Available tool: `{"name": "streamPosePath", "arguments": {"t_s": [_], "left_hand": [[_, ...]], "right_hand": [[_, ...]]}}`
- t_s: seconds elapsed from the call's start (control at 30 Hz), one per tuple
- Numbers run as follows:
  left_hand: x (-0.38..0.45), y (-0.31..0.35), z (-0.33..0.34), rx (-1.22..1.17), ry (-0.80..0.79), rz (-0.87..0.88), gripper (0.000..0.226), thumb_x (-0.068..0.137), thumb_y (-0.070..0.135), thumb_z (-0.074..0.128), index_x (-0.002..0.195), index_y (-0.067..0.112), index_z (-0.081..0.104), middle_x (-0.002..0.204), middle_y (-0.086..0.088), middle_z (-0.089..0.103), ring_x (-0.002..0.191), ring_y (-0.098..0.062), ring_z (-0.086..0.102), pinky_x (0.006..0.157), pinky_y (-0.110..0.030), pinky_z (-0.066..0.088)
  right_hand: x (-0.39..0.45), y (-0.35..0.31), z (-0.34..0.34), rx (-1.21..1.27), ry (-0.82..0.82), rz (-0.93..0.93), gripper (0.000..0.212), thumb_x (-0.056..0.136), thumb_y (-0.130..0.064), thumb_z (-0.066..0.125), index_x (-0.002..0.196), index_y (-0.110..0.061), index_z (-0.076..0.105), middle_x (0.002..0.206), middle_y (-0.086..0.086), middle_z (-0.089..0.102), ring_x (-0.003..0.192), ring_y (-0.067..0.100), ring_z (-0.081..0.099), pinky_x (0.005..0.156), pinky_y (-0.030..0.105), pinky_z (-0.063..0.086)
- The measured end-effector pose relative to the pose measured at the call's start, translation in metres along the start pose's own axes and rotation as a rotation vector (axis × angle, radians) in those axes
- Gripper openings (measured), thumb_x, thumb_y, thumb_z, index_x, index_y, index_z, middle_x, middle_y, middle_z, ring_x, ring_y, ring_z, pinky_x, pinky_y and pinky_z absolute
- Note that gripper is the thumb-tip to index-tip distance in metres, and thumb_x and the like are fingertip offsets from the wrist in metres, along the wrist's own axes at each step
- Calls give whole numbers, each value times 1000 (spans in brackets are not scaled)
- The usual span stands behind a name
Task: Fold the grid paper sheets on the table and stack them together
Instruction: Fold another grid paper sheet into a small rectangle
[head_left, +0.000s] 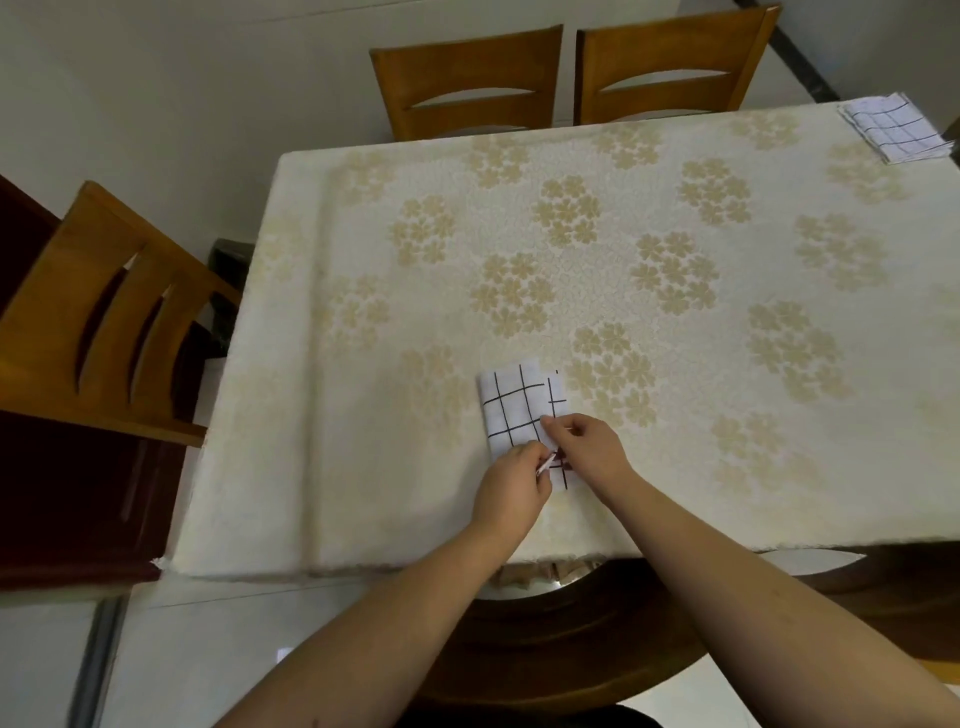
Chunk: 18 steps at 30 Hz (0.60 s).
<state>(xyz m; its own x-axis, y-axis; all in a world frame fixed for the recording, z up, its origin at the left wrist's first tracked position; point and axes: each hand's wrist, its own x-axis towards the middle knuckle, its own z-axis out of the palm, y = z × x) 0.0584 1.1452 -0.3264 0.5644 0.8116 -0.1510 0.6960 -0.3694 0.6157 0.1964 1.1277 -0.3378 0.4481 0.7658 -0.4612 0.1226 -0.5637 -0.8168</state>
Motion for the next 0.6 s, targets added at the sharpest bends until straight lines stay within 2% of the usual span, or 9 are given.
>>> {"name": "streamPosePath", "arguments": {"t_s": [0.07,0.17,0.23,0.33,0.4,0.5,0.6], "left_hand": [[2,-3,5,20,-30,29,20,91,16,56,109,12,62,102,-5,64,89,-23,60,74,-31,45],[2,-11,11,23,-73,106,25,91,30,58,109,12,63,101,-3,64,92,-21,60,77,-35,49],[1,-20,13,52,-40,170,37,92,43,48,109,14,63,102,0,63,94,-18,58,81,-33,48],[1,-37,12,87,65,174,44,94,44,33,111,16,62,107,2,60,99,-16,55,87,-35,46],[3,-49,12,147,97,180,43,95,39,30,116,16,60,119,1,58,111,-18,53,94,-36,45],[8,-65,14,301,77,238,46,95,35,34,133,19,52,145,0,46,135,-19,40,107,-36,34],[14,-76,15,445,0,276,51,96,37,36,144,21,41,157,1,29,146,-17,22,116,-37,20]], "right_hand": [[5,2,-3,-70,7,-13,28,86,-43,66,75,-17,66,67,-5,67,66,14,66,69,32,55],[8,6,-7,-226,26,-53,32,87,-28,64,64,-11,51,58,3,51,56,17,47,56,28,37],[8,10,-9,-313,42,-49,32,87,-27,62,64,-11,47,59,6,48,56,17,42,52,29,31],[8,16,-10,-373,59,-2,27,87,-25,62,69,-8,55,61,6,51,55,16,44,50,27,31],[7,19,-10,-383,60,11,23,87,-25,62,76,-4,63,65,5,57,57,15,48,50,24,34],[7,21,-10,-387,70,-12,17,87,-26,62,85,-9,66,72,5,64,62,15,55,53,24,39],[9,23,-9,-394,84,-41,13,89,-27,62,88,-15,65,73,1,63,65,14,57,56,25,42]]}}
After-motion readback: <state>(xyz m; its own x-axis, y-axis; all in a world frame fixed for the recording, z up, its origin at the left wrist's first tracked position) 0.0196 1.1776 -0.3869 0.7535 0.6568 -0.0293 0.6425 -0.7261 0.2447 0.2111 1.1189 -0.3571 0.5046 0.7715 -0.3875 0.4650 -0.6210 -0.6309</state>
